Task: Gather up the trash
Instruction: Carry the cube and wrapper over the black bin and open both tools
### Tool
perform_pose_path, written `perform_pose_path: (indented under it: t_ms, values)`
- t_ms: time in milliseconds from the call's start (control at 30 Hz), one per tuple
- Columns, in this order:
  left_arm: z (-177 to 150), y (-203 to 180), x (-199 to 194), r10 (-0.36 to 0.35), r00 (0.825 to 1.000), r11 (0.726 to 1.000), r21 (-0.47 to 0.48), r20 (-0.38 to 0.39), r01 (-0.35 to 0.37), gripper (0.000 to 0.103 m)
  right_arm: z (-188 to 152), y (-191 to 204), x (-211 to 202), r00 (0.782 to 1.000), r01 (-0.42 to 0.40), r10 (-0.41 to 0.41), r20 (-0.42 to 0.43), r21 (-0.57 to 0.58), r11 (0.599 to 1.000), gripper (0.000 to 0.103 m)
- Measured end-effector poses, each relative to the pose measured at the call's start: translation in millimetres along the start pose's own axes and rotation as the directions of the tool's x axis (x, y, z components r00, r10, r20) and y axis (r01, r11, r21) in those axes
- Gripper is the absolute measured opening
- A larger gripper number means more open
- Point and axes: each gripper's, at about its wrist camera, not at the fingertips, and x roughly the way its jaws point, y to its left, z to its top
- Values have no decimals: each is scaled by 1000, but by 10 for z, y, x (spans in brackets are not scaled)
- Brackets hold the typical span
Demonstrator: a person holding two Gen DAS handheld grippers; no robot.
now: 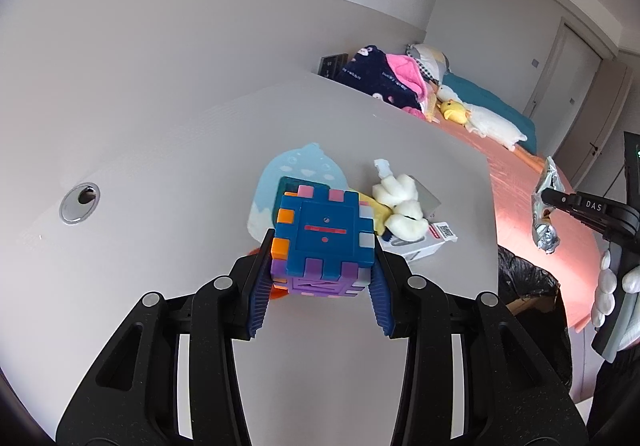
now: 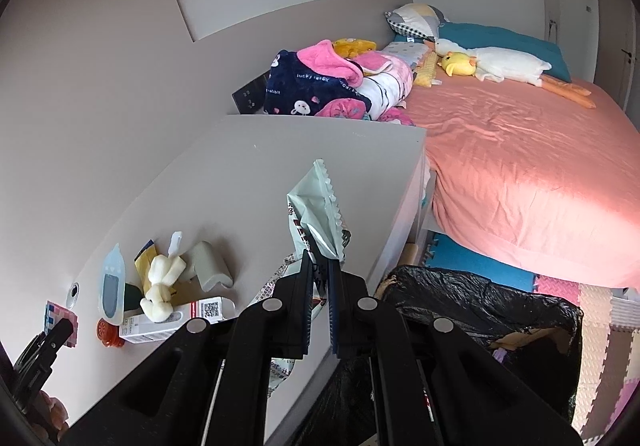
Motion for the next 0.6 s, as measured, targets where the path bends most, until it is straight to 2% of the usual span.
perform_pose_path:
  t_ms: [600]
  values:
    - [-174,-897,205,-144,987,984,98,-69,150,42,-410,-488,-553,998,41,-42,35,45,998,8]
